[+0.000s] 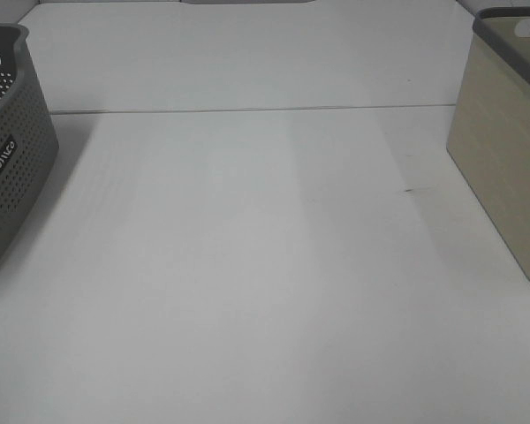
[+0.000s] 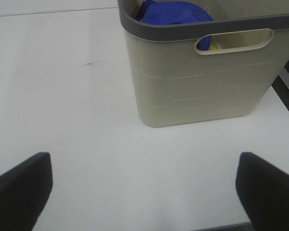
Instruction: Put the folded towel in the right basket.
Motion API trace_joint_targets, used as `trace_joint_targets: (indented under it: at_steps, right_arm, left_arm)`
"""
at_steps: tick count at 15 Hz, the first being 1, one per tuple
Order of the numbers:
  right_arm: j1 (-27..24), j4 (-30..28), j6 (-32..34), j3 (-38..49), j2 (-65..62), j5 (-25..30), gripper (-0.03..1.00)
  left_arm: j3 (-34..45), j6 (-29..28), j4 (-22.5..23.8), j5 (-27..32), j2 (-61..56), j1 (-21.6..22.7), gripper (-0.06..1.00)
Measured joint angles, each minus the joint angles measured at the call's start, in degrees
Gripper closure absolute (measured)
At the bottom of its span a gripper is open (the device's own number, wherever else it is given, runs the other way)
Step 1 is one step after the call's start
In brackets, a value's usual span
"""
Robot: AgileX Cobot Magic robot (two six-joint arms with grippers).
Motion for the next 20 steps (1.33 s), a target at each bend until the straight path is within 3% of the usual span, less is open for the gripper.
trace_joint_targets:
  at_steps: [20]
  right_arm:
    - [0.0, 0.0, 0.0, 0.0, 0.0, 0.0, -0.02]
  left_arm:
    - [0.0, 0.0, 0.0, 0.0, 0.0, 0.0, -0.04]
